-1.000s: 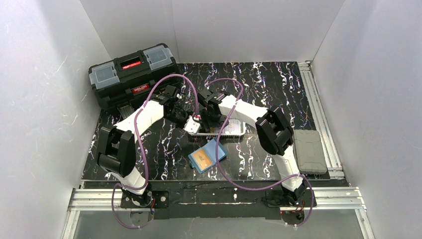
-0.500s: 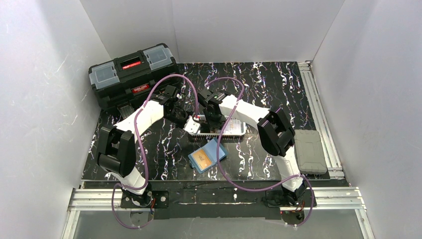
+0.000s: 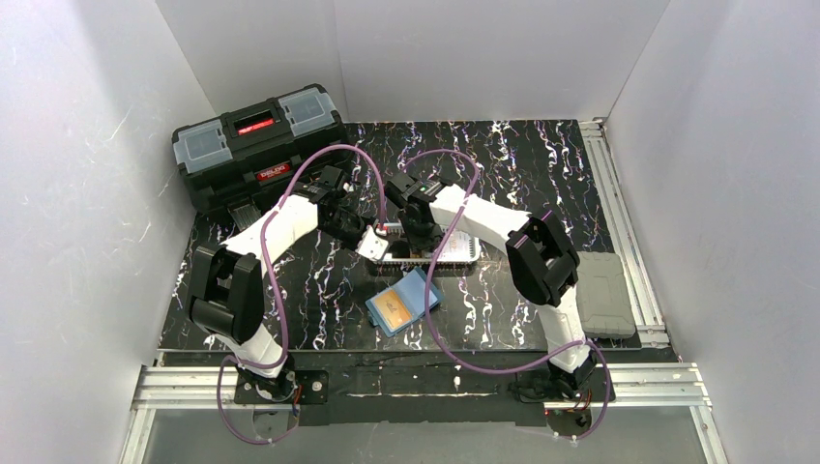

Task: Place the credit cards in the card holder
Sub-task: Pick up the credit card from the storage box.

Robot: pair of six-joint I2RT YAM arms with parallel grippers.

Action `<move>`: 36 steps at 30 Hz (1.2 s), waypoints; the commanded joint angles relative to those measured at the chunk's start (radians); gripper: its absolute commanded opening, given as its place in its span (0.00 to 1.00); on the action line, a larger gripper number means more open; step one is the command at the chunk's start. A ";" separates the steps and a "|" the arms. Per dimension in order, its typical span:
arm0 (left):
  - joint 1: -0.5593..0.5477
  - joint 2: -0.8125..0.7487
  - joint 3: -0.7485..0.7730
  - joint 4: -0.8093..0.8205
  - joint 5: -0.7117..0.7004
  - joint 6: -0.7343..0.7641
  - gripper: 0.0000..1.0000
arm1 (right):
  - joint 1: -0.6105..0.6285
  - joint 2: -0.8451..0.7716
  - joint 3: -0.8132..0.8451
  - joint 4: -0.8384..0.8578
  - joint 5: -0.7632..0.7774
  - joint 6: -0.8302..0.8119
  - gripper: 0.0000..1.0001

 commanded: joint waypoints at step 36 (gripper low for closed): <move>-0.001 -0.042 0.045 -0.113 0.054 -0.009 0.22 | 0.000 -0.064 -0.032 0.087 0.111 -0.086 0.55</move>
